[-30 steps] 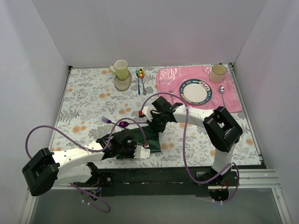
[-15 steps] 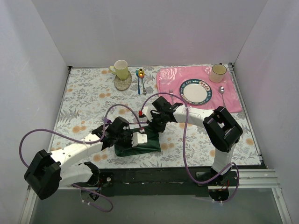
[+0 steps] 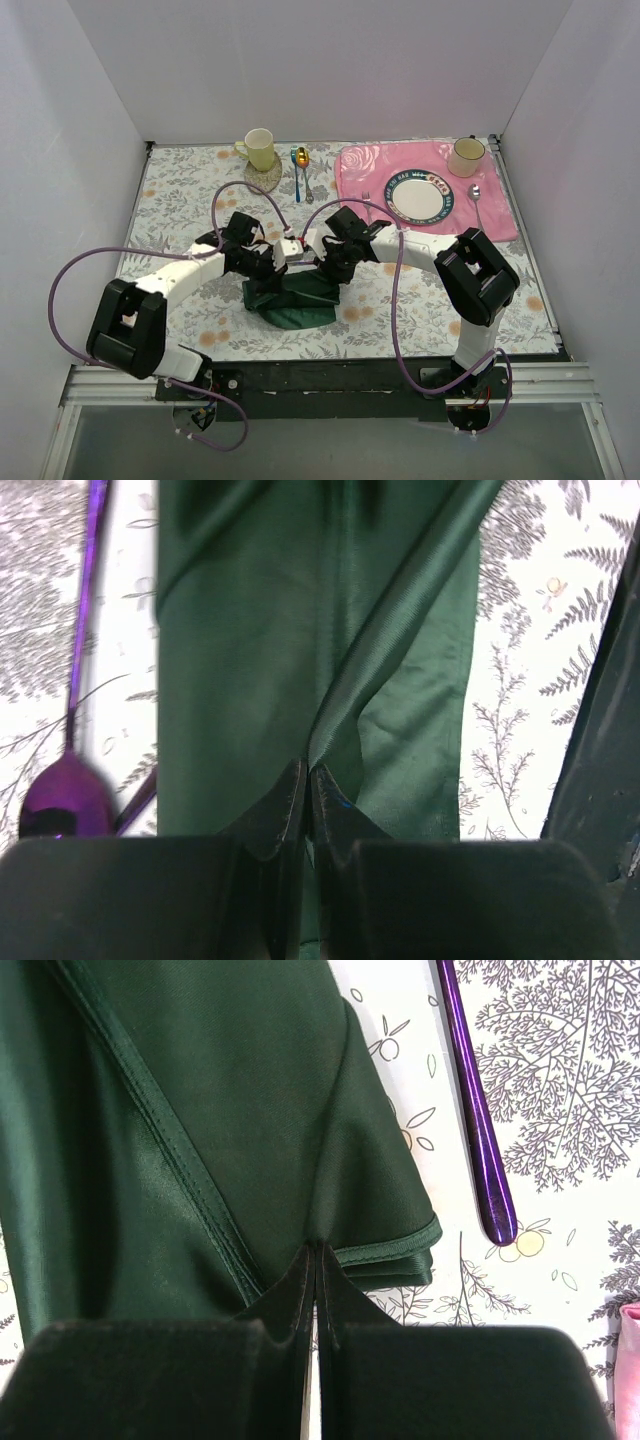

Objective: Fold the napkin into a case and place the utensils inside
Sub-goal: Fold the 2/3-rectangle-folded napkin at the center of the board.

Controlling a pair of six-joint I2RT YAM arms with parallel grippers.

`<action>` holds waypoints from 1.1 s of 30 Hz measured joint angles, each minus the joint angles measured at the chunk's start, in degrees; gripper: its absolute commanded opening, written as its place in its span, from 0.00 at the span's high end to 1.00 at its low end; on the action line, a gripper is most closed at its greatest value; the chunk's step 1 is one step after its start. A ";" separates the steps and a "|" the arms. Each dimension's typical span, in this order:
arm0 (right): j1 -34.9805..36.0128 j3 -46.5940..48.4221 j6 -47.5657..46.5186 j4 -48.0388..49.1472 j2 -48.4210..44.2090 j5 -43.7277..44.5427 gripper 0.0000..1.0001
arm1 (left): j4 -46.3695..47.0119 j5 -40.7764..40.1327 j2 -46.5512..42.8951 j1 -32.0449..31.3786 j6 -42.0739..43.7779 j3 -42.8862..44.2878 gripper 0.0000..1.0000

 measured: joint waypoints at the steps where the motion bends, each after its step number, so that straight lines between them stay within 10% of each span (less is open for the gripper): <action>1: 0.00 0.00 -0.02 0.00 0.00 -0.04 0.99 | -0.20 0.68 1.07 1.09 0.00 0.81 1.00; 16: -0.04 0.00 -0.26 0.00 0.00 -0.17 0.99 | -3.13 6.95 17.18 11.98 -1.55 6.19 1.00; 24: -0.39 2.34 0.52 -2.71 0.94 -0.07 0.69 | -5.60 9.22 20.39 13.31 -1.46 8.61 1.00; 33: -3.91 9.57 3.10 -9.66 1.25 1.38 0.62 | -6.32 9.44 20.83 13.31 -0.39 9.07 1.00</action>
